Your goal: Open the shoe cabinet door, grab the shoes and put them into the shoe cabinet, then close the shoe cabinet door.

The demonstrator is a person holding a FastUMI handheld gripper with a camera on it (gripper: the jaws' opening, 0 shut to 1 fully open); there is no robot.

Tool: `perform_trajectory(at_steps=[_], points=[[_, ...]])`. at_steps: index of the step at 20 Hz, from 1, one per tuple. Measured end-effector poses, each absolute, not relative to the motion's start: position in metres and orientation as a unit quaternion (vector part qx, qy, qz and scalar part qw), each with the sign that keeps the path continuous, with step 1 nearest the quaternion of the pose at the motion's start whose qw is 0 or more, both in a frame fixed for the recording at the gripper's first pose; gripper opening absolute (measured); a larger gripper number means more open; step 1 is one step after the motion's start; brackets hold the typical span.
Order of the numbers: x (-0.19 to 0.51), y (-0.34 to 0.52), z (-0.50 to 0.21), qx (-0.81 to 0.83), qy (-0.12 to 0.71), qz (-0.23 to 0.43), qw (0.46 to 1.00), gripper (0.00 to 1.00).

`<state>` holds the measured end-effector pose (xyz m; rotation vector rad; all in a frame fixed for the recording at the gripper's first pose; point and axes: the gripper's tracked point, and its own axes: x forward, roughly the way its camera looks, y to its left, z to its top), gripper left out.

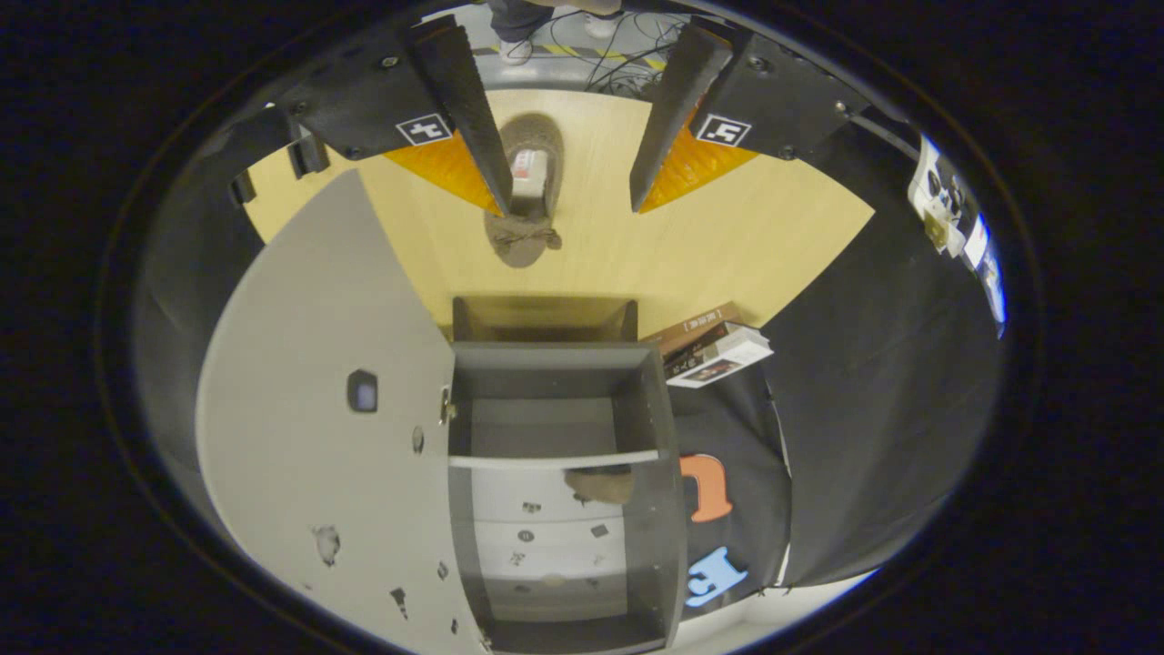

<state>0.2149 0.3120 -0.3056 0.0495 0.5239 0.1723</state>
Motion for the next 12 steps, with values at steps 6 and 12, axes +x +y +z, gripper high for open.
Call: perform_trajectory(at_steps=[6,12], points=[[0.280,0.313,-0.384,0.037,0.318,0.071,0.945,0.83],[0.338,0.315,-0.416,0.045,0.347,0.064,0.935,0.82]])
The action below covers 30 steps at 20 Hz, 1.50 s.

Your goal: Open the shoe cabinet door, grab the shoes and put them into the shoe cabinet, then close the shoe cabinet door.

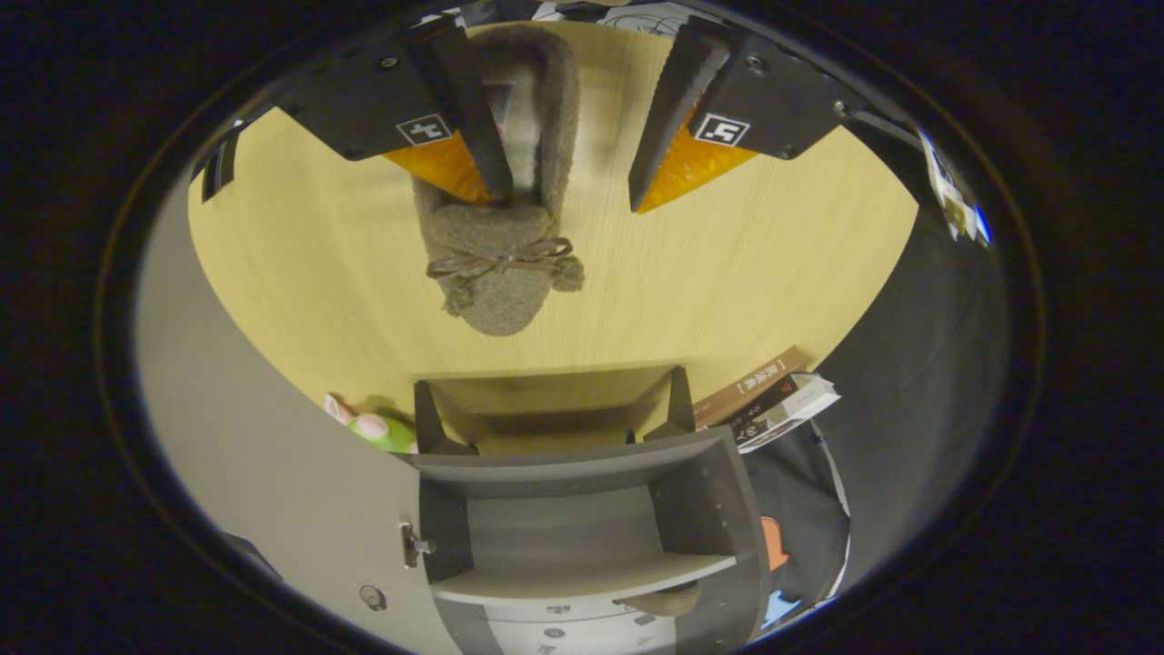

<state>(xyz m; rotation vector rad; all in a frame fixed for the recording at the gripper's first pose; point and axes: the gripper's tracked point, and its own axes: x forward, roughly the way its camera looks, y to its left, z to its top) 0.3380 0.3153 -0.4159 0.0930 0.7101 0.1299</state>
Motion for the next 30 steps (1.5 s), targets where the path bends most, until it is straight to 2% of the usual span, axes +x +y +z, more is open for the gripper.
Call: perform_trajectory(at_steps=[3,4,6,9,11,18,30], points=[[0.358,0.312,-0.422,0.047,0.351,0.052,0.934,0.82],[0.361,0.310,-0.424,0.046,0.352,0.050,0.933,0.77],[0.366,0.300,-0.429,0.031,0.352,0.034,0.935,0.53],[0.365,0.305,-0.429,0.026,0.358,0.049,0.932,0.16],[0.360,0.310,-0.426,0.036,0.369,0.061,0.927,0.07],[0.336,0.314,-0.365,0.025,0.325,0.083,0.942,0.05],[0.329,0.330,-0.171,0.014,0.188,0.087,0.978,0.05]])
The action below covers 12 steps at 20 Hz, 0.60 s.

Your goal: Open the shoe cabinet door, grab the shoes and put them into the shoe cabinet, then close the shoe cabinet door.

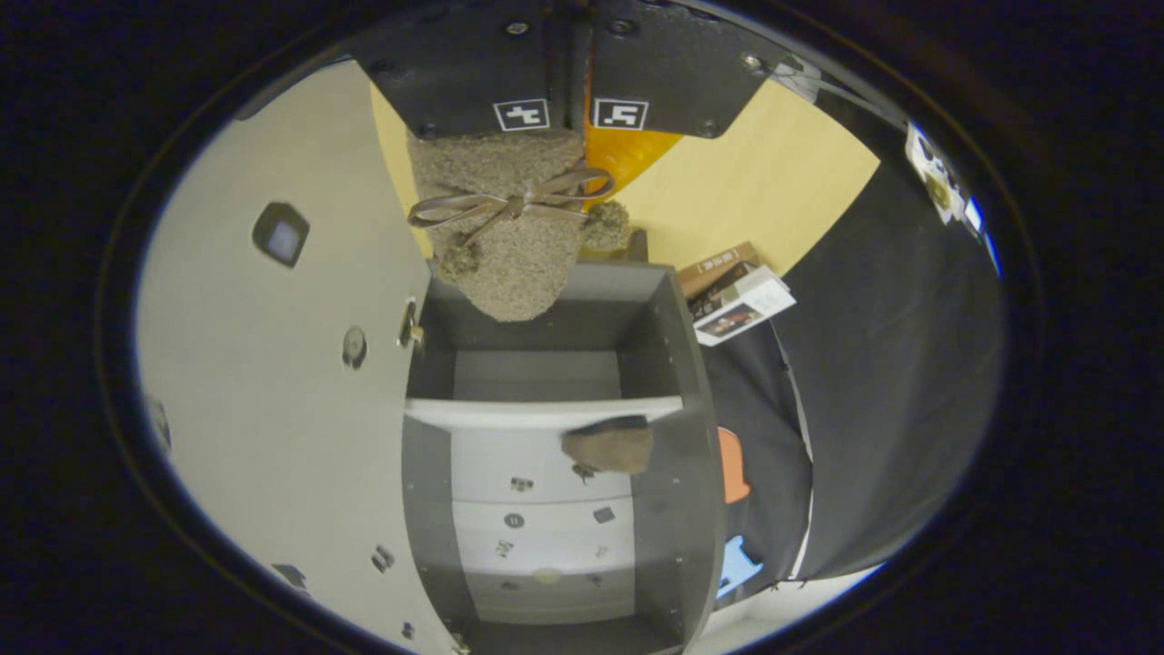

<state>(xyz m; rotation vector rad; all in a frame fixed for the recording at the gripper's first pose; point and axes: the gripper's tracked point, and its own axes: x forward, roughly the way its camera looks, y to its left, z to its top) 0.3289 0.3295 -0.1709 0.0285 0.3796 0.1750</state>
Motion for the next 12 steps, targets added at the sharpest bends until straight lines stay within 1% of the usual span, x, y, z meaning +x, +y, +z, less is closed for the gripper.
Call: perform_trajectory(at_steps=[6,12], points=[[0.379,0.345,-0.076,-0.003,0.119,0.091,0.989,0.05],[0.465,0.352,0.001,-0.006,0.069,0.085,0.994,0.05]])
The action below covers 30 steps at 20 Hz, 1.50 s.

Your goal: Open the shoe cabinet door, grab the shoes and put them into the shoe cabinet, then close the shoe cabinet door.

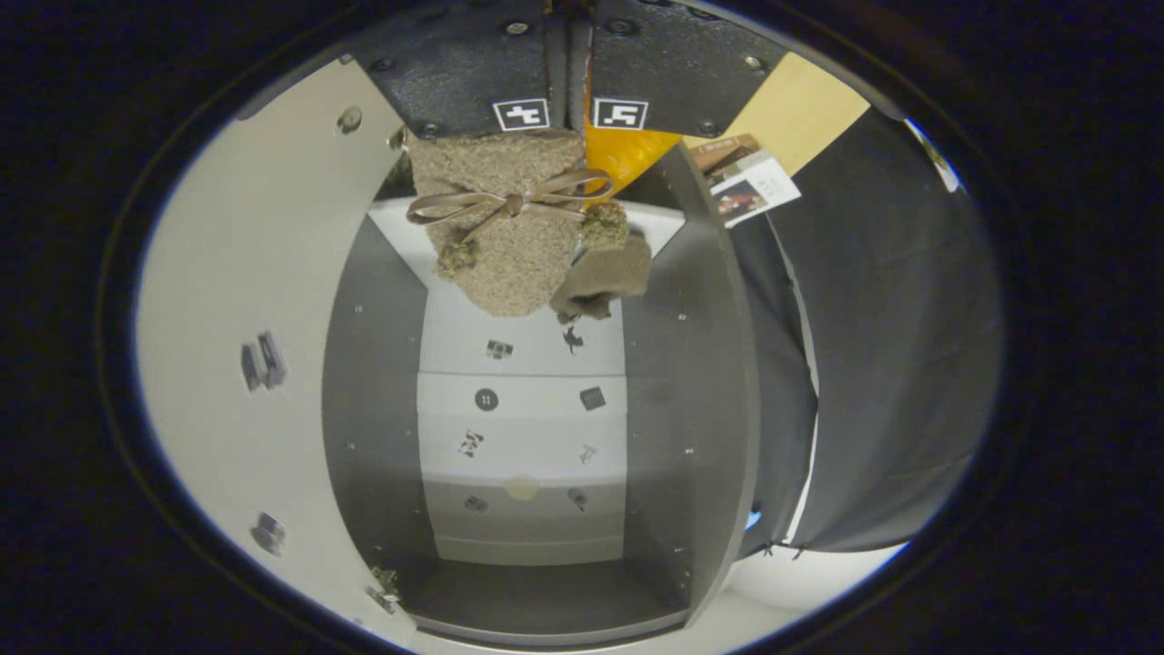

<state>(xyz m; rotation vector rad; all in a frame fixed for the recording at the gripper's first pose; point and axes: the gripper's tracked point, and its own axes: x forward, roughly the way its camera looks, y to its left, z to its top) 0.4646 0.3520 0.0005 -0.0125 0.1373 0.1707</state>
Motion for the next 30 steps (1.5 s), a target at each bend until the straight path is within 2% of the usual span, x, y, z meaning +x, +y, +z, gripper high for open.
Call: perform_trajectory(at_steps=[6,14,24,30], points=[[0.559,0.343,0.037,0.010,0.061,0.066,0.996,0.05],[0.666,0.328,0.014,0.019,0.112,0.033,0.993,0.05],[0.700,0.326,-0.039,0.032,0.238,0.002,0.971,0.09],[0.693,0.329,-0.036,0.045,0.249,-0.003,0.968,0.16]])
